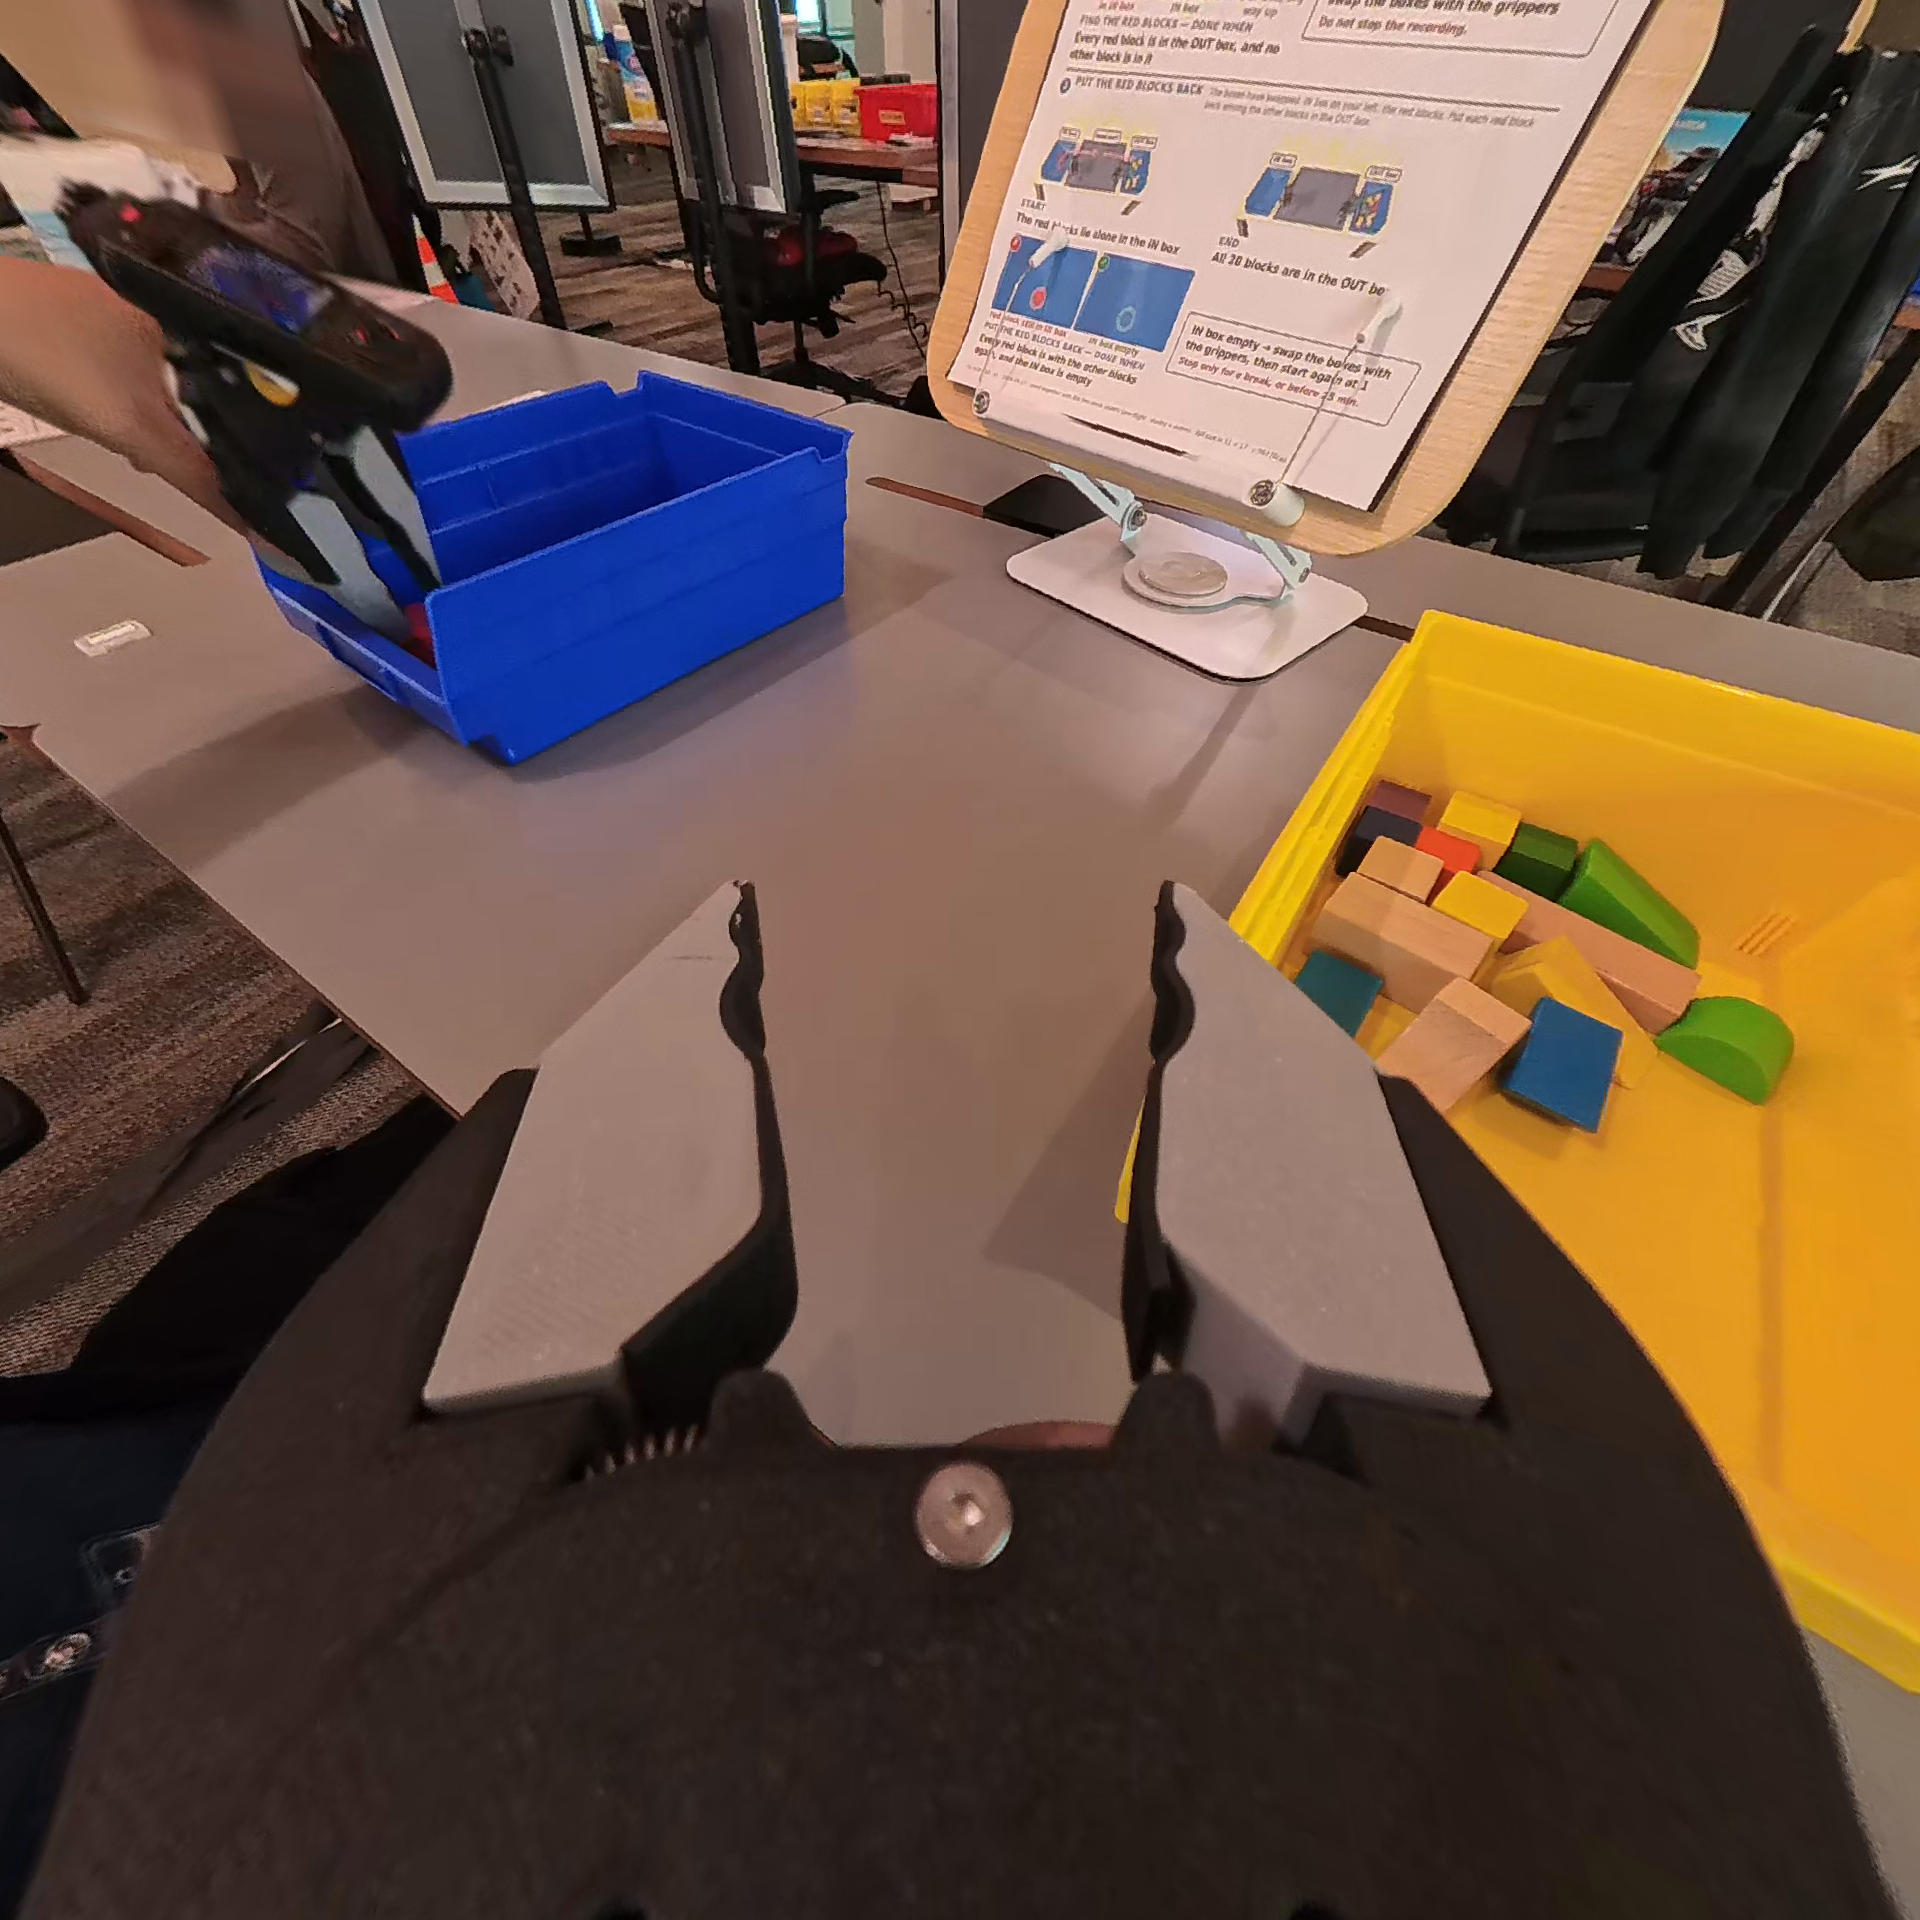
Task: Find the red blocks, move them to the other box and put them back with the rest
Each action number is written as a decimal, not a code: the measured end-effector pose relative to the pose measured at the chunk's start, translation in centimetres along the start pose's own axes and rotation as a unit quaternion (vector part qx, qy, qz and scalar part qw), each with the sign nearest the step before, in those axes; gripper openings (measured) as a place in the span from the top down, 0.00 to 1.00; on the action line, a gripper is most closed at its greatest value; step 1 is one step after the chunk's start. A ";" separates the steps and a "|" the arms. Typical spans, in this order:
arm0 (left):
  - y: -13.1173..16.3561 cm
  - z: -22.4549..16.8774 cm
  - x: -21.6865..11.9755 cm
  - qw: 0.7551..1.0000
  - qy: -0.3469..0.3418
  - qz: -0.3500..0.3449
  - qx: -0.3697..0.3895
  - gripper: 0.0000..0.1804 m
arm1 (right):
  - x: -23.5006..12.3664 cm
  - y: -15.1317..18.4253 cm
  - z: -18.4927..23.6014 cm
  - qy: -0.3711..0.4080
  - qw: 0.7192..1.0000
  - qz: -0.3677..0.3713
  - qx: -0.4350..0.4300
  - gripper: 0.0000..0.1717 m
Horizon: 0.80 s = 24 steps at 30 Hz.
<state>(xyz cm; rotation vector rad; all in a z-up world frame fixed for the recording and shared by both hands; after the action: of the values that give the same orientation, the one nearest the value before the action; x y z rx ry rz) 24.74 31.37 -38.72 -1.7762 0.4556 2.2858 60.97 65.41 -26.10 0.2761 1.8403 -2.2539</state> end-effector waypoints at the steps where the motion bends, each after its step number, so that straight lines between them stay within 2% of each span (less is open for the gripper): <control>1: 0.0 0.2 0.5 1.000 -0.003 0.007 -0.002 0.81 | 0.1 0.1 0.0 -0.002 1.000 0.001 0.002 0.57; 9: -0.6 0.7 1.3 1.000 -0.021 -0.004 -0.012 0.79 | 0.2 0.3 0.0 -0.002 1.000 0.007 0.000 0.58; 11: -0.2 1.3 0.7 0.998 -0.052 0.005 -0.016 0.81 | 0.2 0.4 0.0 -0.004 1.000 0.008 0.002 0.58; 13: -0.7 2.3 -1.3 0.992 -0.120 -0.031 -0.018 0.81 | 0.2 0.4 0.0 -0.005 1.000 0.010 0.002 0.58; 15: -2.3 2.7 -4.6 0.972 -0.201 -0.119 -0.029 0.81 | 0.0 0.3 0.2 -0.007 1.000 0.007 -0.002 0.58; 18: -5.2 0.5 -9.9 0.918 -0.307 -0.249 -0.024 0.81 | 0.0 0.0 0.9 -0.026 1.000 0.003 0.003 0.58; 22: -10.6 -6.9 -15.4 0.845 -0.407 -0.345 0.043 0.81 | 0.3 0.3 3.9 -0.102 0.994 0.017 0.027 0.57; 24: -14.0 -11.5 -17.4 0.816 -0.411 -0.398 0.084 0.82 | 0.5 0.5 6.2 -0.144 0.989 0.021 0.027 0.57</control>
<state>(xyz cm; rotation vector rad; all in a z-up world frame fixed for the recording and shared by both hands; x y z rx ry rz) 44.36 40.55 -26.01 -0.5449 -0.2204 1.9894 60.62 59.19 -25.42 -0.0035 1.6127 -2.1843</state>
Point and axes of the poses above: each gripper's, where its closed fingertips meet, x out along the fingers, y out of its underside, z = x × y across the jaws, the point moved 3 cm from there along -x, back along the fingers, and after that the axes turned 12 degrees about x, right-handed, at the moved point
